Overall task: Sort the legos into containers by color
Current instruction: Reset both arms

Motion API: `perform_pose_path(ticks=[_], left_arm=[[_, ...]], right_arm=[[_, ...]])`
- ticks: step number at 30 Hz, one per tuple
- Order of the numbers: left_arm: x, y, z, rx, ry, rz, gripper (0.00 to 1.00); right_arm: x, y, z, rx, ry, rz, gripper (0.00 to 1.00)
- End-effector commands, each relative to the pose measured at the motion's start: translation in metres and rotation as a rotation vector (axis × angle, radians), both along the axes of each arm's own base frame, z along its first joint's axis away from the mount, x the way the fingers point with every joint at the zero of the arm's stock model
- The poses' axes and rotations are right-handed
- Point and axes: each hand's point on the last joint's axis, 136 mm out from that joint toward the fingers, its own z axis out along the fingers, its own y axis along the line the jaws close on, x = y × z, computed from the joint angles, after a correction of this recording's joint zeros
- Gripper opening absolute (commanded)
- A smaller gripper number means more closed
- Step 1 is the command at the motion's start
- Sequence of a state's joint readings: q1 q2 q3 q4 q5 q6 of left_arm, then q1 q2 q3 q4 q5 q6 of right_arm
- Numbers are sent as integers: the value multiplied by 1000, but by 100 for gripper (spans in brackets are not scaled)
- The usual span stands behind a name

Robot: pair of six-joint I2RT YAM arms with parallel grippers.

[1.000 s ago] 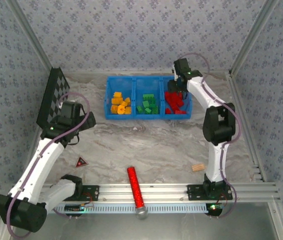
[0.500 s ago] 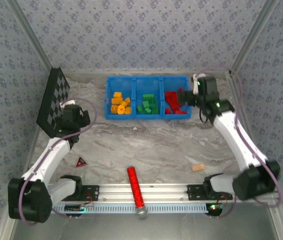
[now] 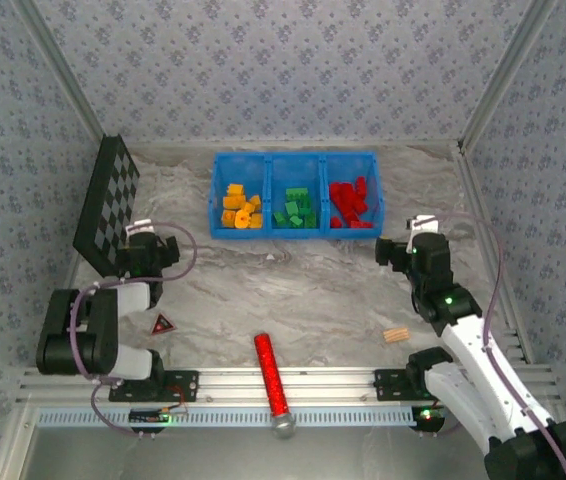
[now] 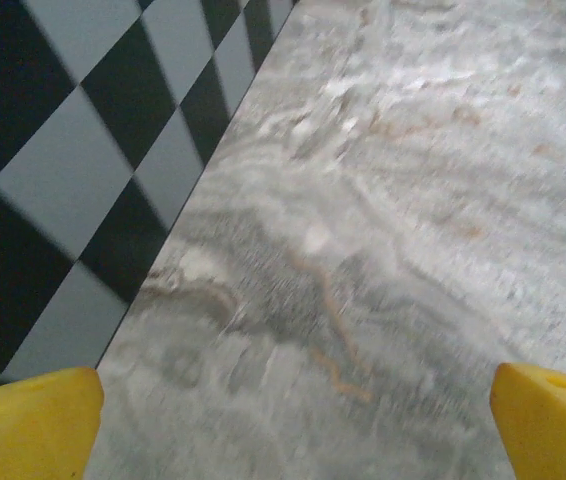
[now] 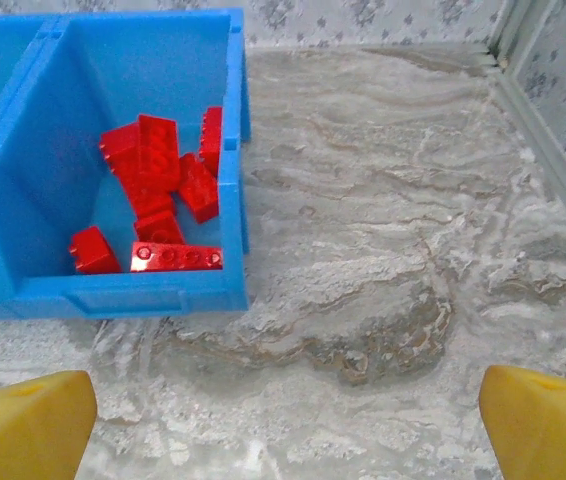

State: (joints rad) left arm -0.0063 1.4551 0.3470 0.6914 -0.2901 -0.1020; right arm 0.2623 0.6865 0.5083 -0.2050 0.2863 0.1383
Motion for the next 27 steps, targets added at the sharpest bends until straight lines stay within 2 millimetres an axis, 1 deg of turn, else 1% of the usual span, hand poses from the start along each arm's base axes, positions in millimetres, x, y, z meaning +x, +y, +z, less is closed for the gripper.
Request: perform_pose_path(ticks=[1, 3, 4, 5, 6, 7, 9, 11, 12, 14, 18, 21, 25, 27], left_arm=[[26, -19, 27, -4, -181, -131, 99], [28, -21, 23, -13, -124, -140, 99], [31, -22, 24, -9, -136, -150, 99], [33, -24, 21, -14, -109, -162, 99], [34, -28, 20, -23, -90, -182, 99], [36, -29, 21, -26, -106, -197, 99], [35, -29, 21, -30, -95, -199, 99], [35, -29, 20, -30, -93, -200, 99], [35, -29, 20, -27, -97, -201, 99], [35, -29, 20, -29, -97, -201, 99], [35, -30, 20, -29, -97, -203, 99], [35, -30, 20, -29, -97, -203, 99], [35, -29, 20, -29, -97, -202, 99], [35, -29, 20, -28, -97, -202, 99]], right_arm=[[7, -9, 7, -32, -133, -40, 100], [9, -8, -2, -44, -173, -24, 100], [10, -6, -6, -62, -192, -1, 100], [11, -2, -9, -71, -211, 29, 100], [12, -2, -13, -86, -223, 42, 100], [12, -2, -19, -95, -227, 48, 100], [13, -7, -32, -102, -202, 51, 100], [17, -17, -45, -106, -174, 38, 100], [20, -23, -46, -96, -178, 24, 100], [28, -29, -52, -57, -168, 13, 100], [46, -36, -62, -75, -148, 4, 100], [63, -30, -65, -85, -133, 57, 100], [84, -22, -64, -79, -151, 104, 100], [92, -20, -72, -74, -99, 119, 100]])
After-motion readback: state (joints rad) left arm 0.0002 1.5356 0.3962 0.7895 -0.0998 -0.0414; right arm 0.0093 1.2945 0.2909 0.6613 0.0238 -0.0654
